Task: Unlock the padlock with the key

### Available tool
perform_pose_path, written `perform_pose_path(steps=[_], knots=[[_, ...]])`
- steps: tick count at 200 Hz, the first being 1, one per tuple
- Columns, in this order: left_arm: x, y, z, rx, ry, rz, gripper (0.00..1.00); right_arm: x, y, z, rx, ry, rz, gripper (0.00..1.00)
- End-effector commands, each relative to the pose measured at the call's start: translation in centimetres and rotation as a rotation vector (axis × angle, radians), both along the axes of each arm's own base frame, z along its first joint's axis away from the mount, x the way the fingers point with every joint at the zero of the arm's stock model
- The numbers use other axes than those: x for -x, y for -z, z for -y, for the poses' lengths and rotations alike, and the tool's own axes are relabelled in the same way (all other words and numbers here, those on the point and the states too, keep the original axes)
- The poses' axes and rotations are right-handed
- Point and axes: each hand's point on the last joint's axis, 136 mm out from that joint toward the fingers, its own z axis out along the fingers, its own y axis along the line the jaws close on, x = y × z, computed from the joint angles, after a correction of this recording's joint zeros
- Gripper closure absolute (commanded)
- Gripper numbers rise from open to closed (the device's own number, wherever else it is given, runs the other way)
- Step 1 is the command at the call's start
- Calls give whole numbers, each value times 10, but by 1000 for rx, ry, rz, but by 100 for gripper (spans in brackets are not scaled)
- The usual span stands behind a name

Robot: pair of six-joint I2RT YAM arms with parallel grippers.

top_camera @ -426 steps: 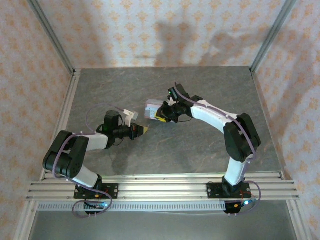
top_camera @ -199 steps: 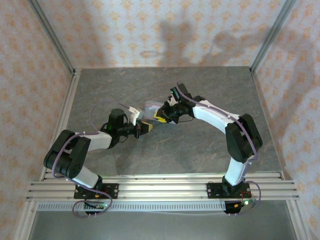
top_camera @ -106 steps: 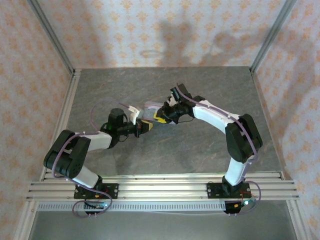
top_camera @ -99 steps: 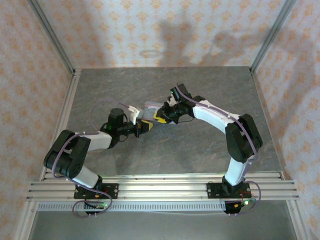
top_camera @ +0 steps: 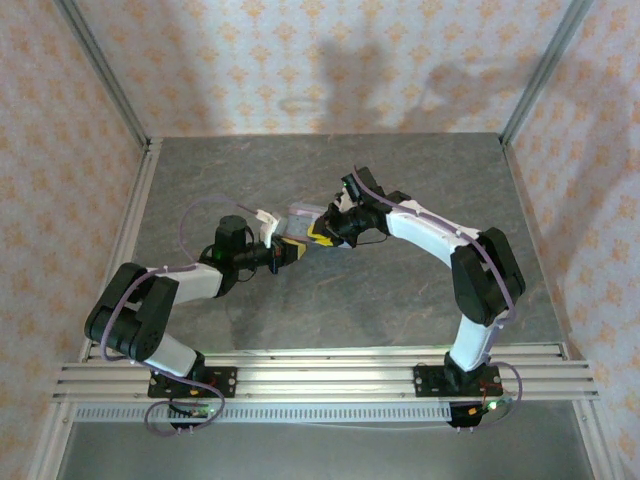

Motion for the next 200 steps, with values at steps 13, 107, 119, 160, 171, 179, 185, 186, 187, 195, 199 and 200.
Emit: perform_pose_path(steps=[13,107,119,160,171,179,185,186,187,195,199,200], knots=[[-9,-24,2,33,9,70,100,3,-25,-2,-58,-28,55,100],[-18,-33,6,102,-12,54,100,6,-24,-4,-82,-33,41,100],[-19,-32,6,102,-14,53,100,6,-26,-5,-88,-35,42,100],[-17,-33,8,114,-11,42,100,4,-34,-9,-126,-28,42,100],[-16,-32,7,114,-16,44,100,2,-36,-10,-134,-21,43,100],[-15,-32,6,113,-21,46,100,2,-37,-11,-139,-19,42,100],[-15,-31,6,113,-24,47,100,2,-39,-11,-145,-16,42,100],[-15,-31,6,113,-24,48,100,2,-39,-11,-146,-16,42,100],[-14,-31,5,113,-24,48,100,2,-39,-11,-146,-16,41,100],[-14,-30,5,112,-27,48,100,1,-41,-12,-152,-13,41,100],[-13,-29,5,112,-29,49,100,1,-41,-12,-154,-12,42,100],[-13,-29,5,112,-29,49,100,1,-41,-12,-154,-12,43,100]])
